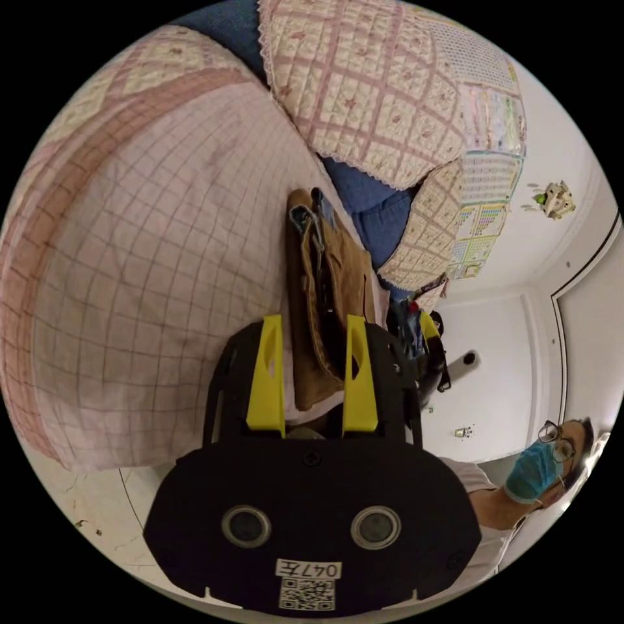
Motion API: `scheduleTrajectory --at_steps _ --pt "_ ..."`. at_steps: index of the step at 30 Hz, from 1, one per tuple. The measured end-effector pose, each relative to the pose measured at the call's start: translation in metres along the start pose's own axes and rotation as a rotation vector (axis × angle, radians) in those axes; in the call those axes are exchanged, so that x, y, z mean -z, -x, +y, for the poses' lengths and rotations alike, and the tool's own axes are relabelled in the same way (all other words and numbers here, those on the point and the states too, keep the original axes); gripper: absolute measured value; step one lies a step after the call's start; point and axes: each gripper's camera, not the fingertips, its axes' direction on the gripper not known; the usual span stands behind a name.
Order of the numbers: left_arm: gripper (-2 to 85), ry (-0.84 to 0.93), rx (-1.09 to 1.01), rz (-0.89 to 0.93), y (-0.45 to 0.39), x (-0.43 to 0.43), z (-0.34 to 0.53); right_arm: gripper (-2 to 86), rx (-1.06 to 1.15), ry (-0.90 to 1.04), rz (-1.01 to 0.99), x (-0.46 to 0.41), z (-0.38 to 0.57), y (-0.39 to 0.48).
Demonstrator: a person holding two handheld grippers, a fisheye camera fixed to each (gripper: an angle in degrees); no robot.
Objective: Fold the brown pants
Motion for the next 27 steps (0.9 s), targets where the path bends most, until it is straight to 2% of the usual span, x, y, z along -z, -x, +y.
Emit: scheduleTrajectory --at_steps 3,5,7,10,17,19,21,24,27 --pt "11.8 0.009 0.005 -0.009 -0.008 -0.003 0.020 4.5 -0.176 0.119 0.025 -0.006 0.024 -0.079" --pt "11.2 0.022 -0.002 -0.050 -0.016 -0.005 0.032 6.1 -0.296 0.204 -0.056 -0.018 0.048 -0.123" --pt "11.0 0.033 0.003 -0.065 -0.021 -0.006 0.042 6.6 -0.376 0.206 -0.171 -0.025 0.064 -0.146" --pt "10.9 0.043 0.017 -0.074 -0.026 -0.007 0.057 7.3 -0.455 0.204 -0.298 -0.039 0.083 -0.165" --pt "11.0 0.049 0.061 -0.046 -0.022 -0.006 0.087 9.3 -0.537 0.192 -0.434 -0.058 0.092 -0.178" --pt "11.8 0.038 0.082 0.004 -0.019 -0.004 0.092 9.5 -0.554 0.192 -0.457 -0.061 0.090 -0.179" --pt "14.4 0.026 0.117 0.137 -0.010 -0.001 0.102 9.7 -0.561 0.191 -0.462 -0.061 0.087 -0.176" --pt "16.5 0.002 0.139 0.200 -0.003 0.004 0.119 10.3 -0.550 0.197 -0.474 -0.056 0.077 -0.161" --pt "16.9 -0.012 0.135 0.187 -0.009 0.013 0.131 9.6 -0.287 0.185 -0.282 -0.024 0.039 -0.091"
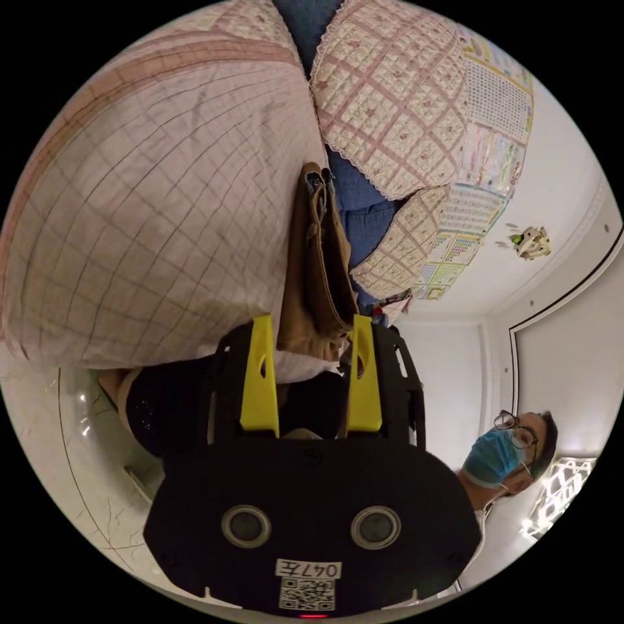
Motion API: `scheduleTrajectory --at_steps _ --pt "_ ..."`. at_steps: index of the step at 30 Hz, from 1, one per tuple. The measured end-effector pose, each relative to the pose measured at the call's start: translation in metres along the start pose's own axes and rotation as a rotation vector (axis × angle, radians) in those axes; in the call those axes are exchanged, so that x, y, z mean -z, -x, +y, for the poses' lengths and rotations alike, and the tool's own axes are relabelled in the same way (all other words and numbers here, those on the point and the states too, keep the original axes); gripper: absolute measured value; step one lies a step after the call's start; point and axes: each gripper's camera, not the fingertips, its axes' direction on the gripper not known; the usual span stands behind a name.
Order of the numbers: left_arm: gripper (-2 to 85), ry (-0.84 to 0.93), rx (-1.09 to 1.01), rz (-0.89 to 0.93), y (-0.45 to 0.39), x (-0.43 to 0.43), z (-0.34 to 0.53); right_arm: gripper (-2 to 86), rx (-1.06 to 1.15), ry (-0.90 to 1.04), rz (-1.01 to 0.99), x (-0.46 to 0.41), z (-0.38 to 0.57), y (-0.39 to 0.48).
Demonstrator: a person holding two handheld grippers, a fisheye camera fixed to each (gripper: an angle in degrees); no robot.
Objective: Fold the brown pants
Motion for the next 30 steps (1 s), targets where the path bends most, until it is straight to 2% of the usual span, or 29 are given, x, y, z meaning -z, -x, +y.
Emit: scheduleTrajectory --at_steps 2,5,8,14,17,21,26,30 --pt "17.5 0.008 -0.036 -0.021 -0.010 0.004 0.005 8.9 0.300 0.012 0.122 -0.008 -0.009 0.099" --pt "18.0 -0.008 -0.105 -0.037 -0.028 0.008 0.013 9.8 0.637 0.082 0.180 -0.053 -0.013 0.216" --pt "17.7 -0.045 -0.142 -0.058 -0.036 0.013 0.022 11.7 0.884 0.131 0.338 -0.121 -0.007 0.298" --pt "18.2 -0.104 -0.120 0.079 -0.025 0.029 0.034 13.2 1.182 0.275 0.575 -0.232 0.014 0.363" --pt "18.3 -0.124 -0.115 0.104 -0.023 0.034 0.031 9.4 1.266 0.197 0.721 -0.243 0.027 0.369" --pt "19.4 -0.116 -0.105 0.110 -0.022 0.030 0.015 2.7 1.273 0.126 0.752 -0.233 0.017 0.367" --pt "20.4 -0.086 -0.049 0.245 -0.021 0.012 -0.021 0.8 0.885 0.113 0.412 -0.186 -0.058 0.321" --pt "23.2 -0.090 -0.038 0.195 -0.033 0.003 -0.082 0.8 0.778 0.062 0.292 -0.160 -0.083 0.284"
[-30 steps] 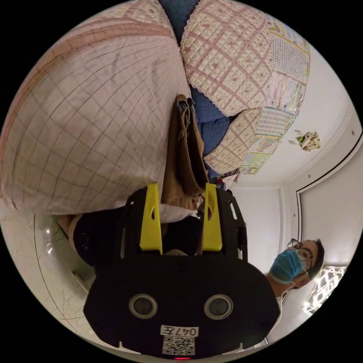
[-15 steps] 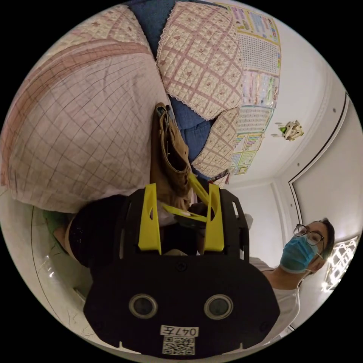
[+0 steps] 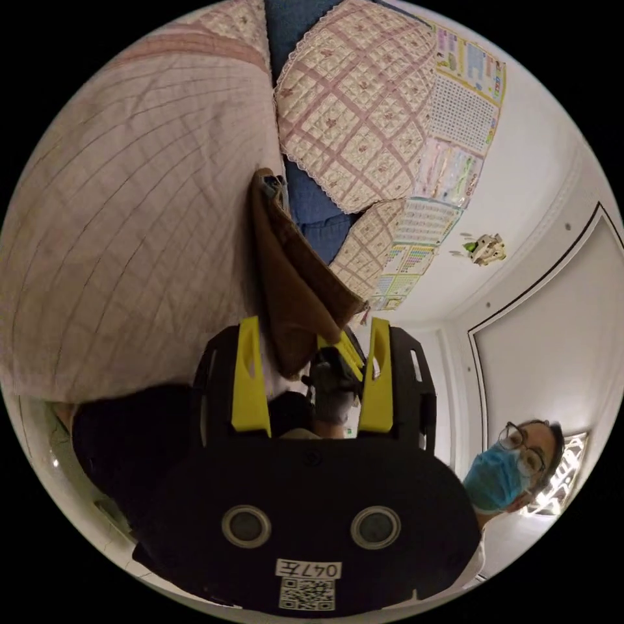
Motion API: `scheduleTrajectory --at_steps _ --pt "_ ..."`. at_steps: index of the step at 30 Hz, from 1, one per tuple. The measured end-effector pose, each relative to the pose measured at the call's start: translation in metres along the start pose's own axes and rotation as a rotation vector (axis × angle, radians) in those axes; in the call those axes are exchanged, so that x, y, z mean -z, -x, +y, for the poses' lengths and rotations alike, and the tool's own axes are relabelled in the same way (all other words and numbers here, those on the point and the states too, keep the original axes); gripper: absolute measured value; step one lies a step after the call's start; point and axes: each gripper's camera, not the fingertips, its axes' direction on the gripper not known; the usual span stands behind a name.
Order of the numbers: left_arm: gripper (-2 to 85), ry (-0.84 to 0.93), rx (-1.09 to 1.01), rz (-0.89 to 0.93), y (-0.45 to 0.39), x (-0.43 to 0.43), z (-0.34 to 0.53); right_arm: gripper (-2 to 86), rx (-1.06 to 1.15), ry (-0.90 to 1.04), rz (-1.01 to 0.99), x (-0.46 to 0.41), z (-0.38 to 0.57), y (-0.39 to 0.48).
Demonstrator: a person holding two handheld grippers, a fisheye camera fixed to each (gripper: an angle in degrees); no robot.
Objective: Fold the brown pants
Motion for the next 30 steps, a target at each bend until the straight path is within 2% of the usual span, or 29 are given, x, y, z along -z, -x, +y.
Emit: scheduleTrajectory --at_steps 4,6,9,11,12,15,17,22,24,27,30 --pt "24.1 0.071 -0.010 -0.002 -0.003 -0.020 -0.063 1.6 -0.018 0.011 -0.121 0.001 0.017 -0.037" --pt "24.1 0.153 -0.014 -0.098 -0.004 -0.039 -0.096 3.0 -0.109 -0.046 -0.135 0.017 0.033 -0.063" --pt "23.4 0.208 -0.077 -0.216 -0.017 -0.051 -0.116 6.8 -0.383 -0.117 0.007 0.054 0.084 -0.135" --pt "21.7 0.238 -0.122 -0.290 -0.028 -0.053 -0.126 8.0 -0.632 -0.091 0.113 0.063 0.142 -0.205" --pt "19.2 0.246 -0.142 -0.350 -0.033 -0.053 -0.132 8.2 -0.685 -0.076 0.107 0.060 0.157 -0.222" --pt "13.3 0.262 -0.185 -0.473 -0.041 -0.047 -0.148 8.8 -0.877 -0.045 -0.101 0.033 0.215 -0.290" --pt "11.7 0.266 -0.189 -0.472 -0.044 -0.038 -0.160 8.3 -0.956 -0.025 -0.230 0.005 0.243 -0.320" --pt "8.7 0.240 -0.161 -0.360 -0.046 0.000 -0.196 6.5 -0.981 -0.010 -0.378 -0.032 0.259 -0.345" --pt "7.6 0.221 -0.171 -0.278 -0.052 0.021 -0.212 3.0 -0.971 -0.019 -0.400 -0.033 0.257 -0.349" --pt "6.8 0.194 -0.232 -0.203 -0.080 0.045 -0.229 0.3 -0.868 -0.013 -0.264 -0.015 0.230 -0.341" --pt "6.4 0.156 -0.326 -0.105 -0.123 0.075 -0.235 -0.2 -0.675 0.010 -0.091 0.014 0.174 -0.316"
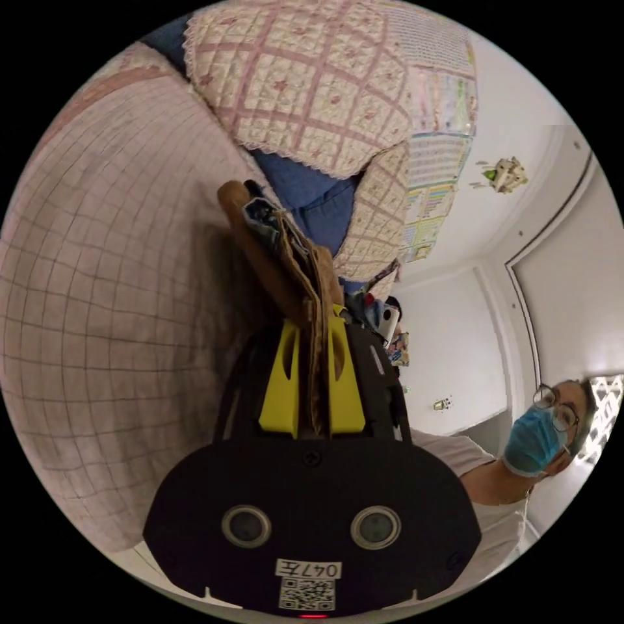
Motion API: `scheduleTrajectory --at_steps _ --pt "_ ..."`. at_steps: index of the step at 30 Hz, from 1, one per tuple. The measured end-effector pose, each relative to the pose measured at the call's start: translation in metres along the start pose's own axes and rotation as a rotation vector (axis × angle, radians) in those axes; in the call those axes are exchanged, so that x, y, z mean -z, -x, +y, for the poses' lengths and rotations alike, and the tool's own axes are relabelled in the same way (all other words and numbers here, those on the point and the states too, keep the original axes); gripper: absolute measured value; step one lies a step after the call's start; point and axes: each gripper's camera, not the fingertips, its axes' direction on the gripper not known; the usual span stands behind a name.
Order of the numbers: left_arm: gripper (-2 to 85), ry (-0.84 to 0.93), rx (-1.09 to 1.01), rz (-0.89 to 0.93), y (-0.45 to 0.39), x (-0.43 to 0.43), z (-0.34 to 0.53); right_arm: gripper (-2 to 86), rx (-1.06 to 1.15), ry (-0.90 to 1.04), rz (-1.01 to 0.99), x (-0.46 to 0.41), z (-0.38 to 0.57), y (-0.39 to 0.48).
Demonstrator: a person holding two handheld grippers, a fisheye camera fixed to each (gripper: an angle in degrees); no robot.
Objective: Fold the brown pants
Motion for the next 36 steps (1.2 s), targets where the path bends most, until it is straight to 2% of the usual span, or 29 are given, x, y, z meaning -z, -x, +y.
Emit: scheduleTrajectory --at_steps 4,7,10,12,16,19,20,22,24,26,29,34,36 --pt "6.4 -0.149 -0.155 0.010 -0.054 0.076 0.024 -0.3 0.294 -0.077 0.156 0.038 -0.043 0.089" --pt "6.4 -0.347 -0.165 0.029 -0.071 0.164 0.062 -0.3 0.426 -0.067 0.087 0.036 -0.083 0.140" --pt "6.4 -0.506 -0.134 -0.052 -0.081 0.253 0.080 -0.3 0.559 -0.004 0.038 -0.004 -0.128 0.199" --pt "6.3 -0.597 -0.120 -0.164 -0.092 0.317 0.072 -0.3 0.643 0.023 0.033 -0.034 -0.154 0.240" --pt "6.3 -0.735 -0.117 -0.275 -0.103 0.410 0.039 -0.1 0.771 0.024 -0.019 -0.081 -0.224 0.329" --pt "6.3 -0.879 -0.142 -0.341 -0.109 0.481 -0.011 0.9 0.829 0.015 -0.023 -0.111 -0.282 0.384" --pt "6.3 -0.926 -0.128 -0.370 -0.103 0.505 -0.040 3.0 0.796 -0.005 0.038 -0.124 -0.302 0.397" --pt "6.4 -0.978 -0.057 -0.427 -0.078 0.539 -0.089 7.2 0.729 -0.045 0.142 -0.132 -0.320 0.406" --pt "6.6 -0.991 0.169 -0.489 -0.009 0.570 -0.148 8.6 0.633 -0.100 0.038 -0.122 -0.316 0.397" --pt "6.3 -0.958 0.401 -0.471 0.052 0.582 -0.169 7.7 0.556 -0.110 -0.212 -0.104 -0.277 0.368" --pt "5.9 -1.020 0.314 -0.327 0.071 0.590 -0.169 6.9 0.570 -0.057 -0.319 -0.073 -0.201 0.321" --pt "9.3 -1.017 0.219 -0.455 0.000 0.582 -0.189 6.3 0.525 -0.154 -0.266 0.035 -0.068 0.222" --pt "10.3 -1.098 0.061 -0.625 -0.080 0.568 -0.167 6.4 0.511 -0.245 -0.130 0.093 -0.011 0.189"
